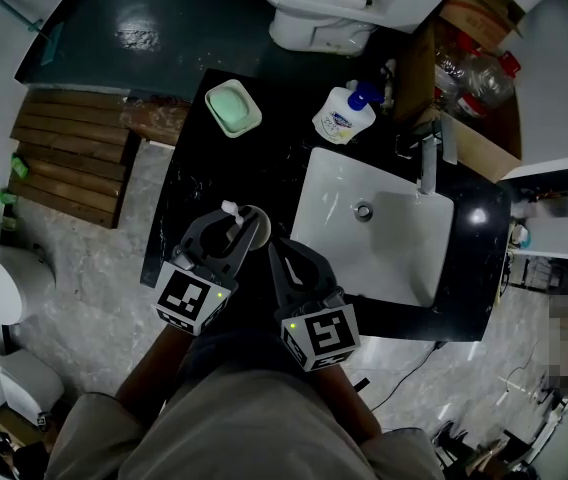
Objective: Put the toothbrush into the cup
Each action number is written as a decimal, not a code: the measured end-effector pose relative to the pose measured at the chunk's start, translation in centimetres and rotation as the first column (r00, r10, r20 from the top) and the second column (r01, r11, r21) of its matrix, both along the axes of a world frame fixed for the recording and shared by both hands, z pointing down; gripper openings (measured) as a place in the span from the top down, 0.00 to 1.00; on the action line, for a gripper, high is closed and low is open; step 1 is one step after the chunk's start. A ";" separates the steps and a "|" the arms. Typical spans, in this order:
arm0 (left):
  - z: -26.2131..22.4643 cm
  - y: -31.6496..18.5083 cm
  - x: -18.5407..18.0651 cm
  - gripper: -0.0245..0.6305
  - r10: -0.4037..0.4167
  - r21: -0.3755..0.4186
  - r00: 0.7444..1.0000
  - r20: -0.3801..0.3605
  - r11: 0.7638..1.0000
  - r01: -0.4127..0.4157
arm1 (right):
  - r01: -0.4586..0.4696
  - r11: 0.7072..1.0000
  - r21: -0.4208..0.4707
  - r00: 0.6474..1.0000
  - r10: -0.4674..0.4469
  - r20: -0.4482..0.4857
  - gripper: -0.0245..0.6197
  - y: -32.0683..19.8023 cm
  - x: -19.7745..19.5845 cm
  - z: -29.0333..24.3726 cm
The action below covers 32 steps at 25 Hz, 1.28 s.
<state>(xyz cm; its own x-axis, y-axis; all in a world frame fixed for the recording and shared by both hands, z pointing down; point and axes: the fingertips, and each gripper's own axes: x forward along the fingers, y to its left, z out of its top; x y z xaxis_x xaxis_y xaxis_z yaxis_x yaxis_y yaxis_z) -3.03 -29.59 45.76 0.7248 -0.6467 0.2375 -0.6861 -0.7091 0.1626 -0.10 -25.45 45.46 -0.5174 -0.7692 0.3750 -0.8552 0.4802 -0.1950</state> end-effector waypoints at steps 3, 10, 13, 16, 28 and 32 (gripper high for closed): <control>0.5 0.1 0.3 0.89 0.009 -0.025 1.000 0.005 1.000 -0.009 | 0.001 1.000 0.003 1.000 -0.001 -0.001 0.95 0.2 0.0 0.0; 0.5 0.2 0.2 0.89 -0.010 -0.030 1.000 0.011 1.000 0.011 | -0.003 1.000 0.010 1.000 0.003 0.002 0.95 0.6 0.4 -0.2; 0.6 0.2 -0.2 0.87 -0.028 -0.043 1.000 0.015 0.999 0.028 | -0.002 1.000 0.016 1.000 0.001 0.006 0.95 0.8 0.5 -0.4; 1.0 0.3 -0.5 0.80 -0.042 -0.064 0.999 0.011 0.997 0.043 | 0.001 1.000 0.023 1.000 -0.002 0.008 0.95 1.0 0.4 -0.5; 0.4 1.4 -1.6 0.79 -0.111 -0.073 0.993 -0.034 0.991 0.108 | 0.028 0.998 0.053 0.999 -0.029 0.019 0.95 2.2 0.3 -1.4; 0.0 2.3 -1.9 0.85 -0.135 -0.066 0.989 -0.056 0.989 0.131 | 0.049 0.996 0.070 0.998 -0.051 0.027 0.95 2.8 0.1 -1.8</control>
<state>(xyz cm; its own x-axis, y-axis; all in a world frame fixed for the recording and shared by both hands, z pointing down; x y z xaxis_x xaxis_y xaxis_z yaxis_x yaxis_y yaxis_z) -4.94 -27.29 45.79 0.6475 -0.7237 0.2388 -0.7613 -0.5996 0.2469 0.03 -22.65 43.64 -0.5658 -0.7655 0.3063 -0.8242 0.5357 -0.1836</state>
